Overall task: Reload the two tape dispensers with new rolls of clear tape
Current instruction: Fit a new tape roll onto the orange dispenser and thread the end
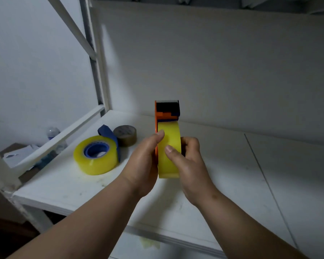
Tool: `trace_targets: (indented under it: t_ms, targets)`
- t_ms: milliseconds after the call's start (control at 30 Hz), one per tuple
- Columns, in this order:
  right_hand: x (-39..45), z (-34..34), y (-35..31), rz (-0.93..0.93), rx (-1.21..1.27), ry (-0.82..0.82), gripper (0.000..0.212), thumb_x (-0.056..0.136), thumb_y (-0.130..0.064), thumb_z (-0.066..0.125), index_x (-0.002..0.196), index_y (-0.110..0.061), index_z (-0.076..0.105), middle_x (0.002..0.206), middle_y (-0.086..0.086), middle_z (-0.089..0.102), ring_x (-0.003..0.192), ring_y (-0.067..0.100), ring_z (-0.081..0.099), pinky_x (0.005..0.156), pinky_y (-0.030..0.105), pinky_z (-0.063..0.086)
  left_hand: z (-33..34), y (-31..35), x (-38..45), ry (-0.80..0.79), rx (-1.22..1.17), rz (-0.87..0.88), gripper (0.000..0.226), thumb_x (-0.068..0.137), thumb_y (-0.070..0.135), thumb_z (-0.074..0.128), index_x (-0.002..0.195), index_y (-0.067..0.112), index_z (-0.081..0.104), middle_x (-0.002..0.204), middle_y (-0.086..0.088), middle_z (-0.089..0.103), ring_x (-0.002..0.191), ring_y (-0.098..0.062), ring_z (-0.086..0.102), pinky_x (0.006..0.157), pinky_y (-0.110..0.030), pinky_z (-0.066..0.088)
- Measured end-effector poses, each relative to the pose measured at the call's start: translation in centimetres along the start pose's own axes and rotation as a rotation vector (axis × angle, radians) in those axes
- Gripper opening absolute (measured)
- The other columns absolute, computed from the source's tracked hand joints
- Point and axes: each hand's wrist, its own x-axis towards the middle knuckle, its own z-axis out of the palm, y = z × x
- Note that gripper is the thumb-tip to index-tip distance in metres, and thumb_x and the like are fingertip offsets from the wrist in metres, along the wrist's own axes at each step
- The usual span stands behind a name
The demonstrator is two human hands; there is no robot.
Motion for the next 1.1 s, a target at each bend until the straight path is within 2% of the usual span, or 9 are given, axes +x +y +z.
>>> trace_targets:
  t_ms: [100,233,300,400,633,700,833,900,1100]
  targets:
    - [0.3,4.2,0.6,-0.011,-0.031,0.067,0.04,0.071,-0.043,0.064,0.101,-0.023,0.046,0.105,0.008,0.063,0.096,0.021,0.065,0.08,0.043,0.054,-3.5,2.4,-0.3,-0.024,-0.008,-0.047,0.06,0.084,0.03,0.055,0.13,-0.009,0.053,0.13,-0.036,0.058,0.121,-0.047,0.057,0.101,-0.053,0.047]
    - [0.6,9.2,1.4,0.006,-0.015,0.082,0.034,0.074,-0.035,0.062,0.102,-0.025,0.045,0.106,0.006,0.062,0.094,0.017,0.064,0.08,0.037,0.055,-8.0,4.8,-0.2,-0.065,0.077,-0.078,0.058,0.081,0.019,0.056,0.127,-0.016,0.051,0.112,-0.03,0.059,0.105,-0.042,0.059,0.09,-0.045,0.051]
    - [0.4,10.8,1.8,0.028,-0.016,0.104,0.033,0.074,-0.035,0.061,0.101,-0.026,0.045,0.107,0.007,0.061,0.096,0.019,0.064,0.08,0.039,0.055,-9.6,5.2,-0.4,-0.07,0.093,-0.121,0.05,0.086,0.016,0.053,0.125,-0.015,0.053,0.112,-0.028,0.061,0.105,-0.04,0.06,0.095,-0.048,0.05]
    - [0.2,12.2,2.0,0.046,-0.034,0.113,0.033,0.075,-0.035,0.061,0.102,-0.026,0.045,0.107,0.005,0.06,0.097,0.019,0.063,0.08,0.039,0.054,-11.2,5.5,-0.8,-0.061,0.094,-0.162,0.048,0.087,0.016,0.053,0.125,-0.013,0.055,0.114,-0.028,0.062,0.107,-0.041,0.061,0.102,-0.054,0.046]
    - [0.3,13.2,2.1,0.088,-0.068,0.077,0.033,0.072,-0.037,0.064,0.098,-0.03,0.045,0.104,0.003,0.062,0.094,0.016,0.065,0.078,0.038,0.056,-12.3,6.0,-1.6,0.004,0.04,-0.17,0.042,0.094,0.017,0.051,0.127,-0.007,0.058,0.126,-0.032,0.062,0.117,-0.043,0.062,0.09,-0.046,0.056]
    - [0.3,12.9,1.9,0.117,-0.059,0.053,0.037,0.069,-0.037,0.066,0.098,-0.028,0.047,0.102,0.003,0.062,0.092,0.015,0.066,0.077,0.037,0.056,-12.3,6.0,-1.9,0.019,0.058,-0.163,0.041,0.094,0.018,0.051,0.126,-0.006,0.059,0.129,-0.032,0.06,0.12,-0.044,0.059,0.096,-0.051,0.052]
    - [-0.1,12.4,0.8,0.185,0.024,0.041,0.046,0.066,-0.037,0.067,0.103,-0.015,0.051,0.088,-0.002,0.063,0.064,-0.008,0.064,0.049,0.008,0.046,-12.3,5.6,-2.6,0.06,0.106,-0.144,0.047,0.094,0.021,0.056,0.128,-0.011,0.054,0.126,-0.036,0.059,0.121,-0.048,0.057,0.105,-0.058,0.044]
    - [-0.3,12.1,0.5,0.219,0.04,0.043,0.048,0.066,-0.038,0.069,0.103,-0.011,0.053,0.089,-0.001,0.065,0.06,-0.008,0.063,0.043,0.006,0.042,-12.3,5.3,-2.9,0.074,0.119,-0.118,0.049,0.094,0.023,0.058,0.127,-0.013,0.053,0.116,-0.033,0.062,0.112,-0.043,0.061,0.101,-0.053,0.047]
    - [-0.7,12.6,0.9,0.267,0.089,0.024,0.043,0.073,-0.03,0.073,0.105,-0.01,0.054,0.09,0.001,0.068,0.065,-0.004,0.067,0.045,0.006,0.044,-13.4,4.8,-3.3,0.06,0.129,-0.121,0.05,0.093,0.032,0.061,0.124,-0.007,0.059,0.117,-0.026,0.069,0.102,-0.033,0.07,0.093,-0.049,0.054]
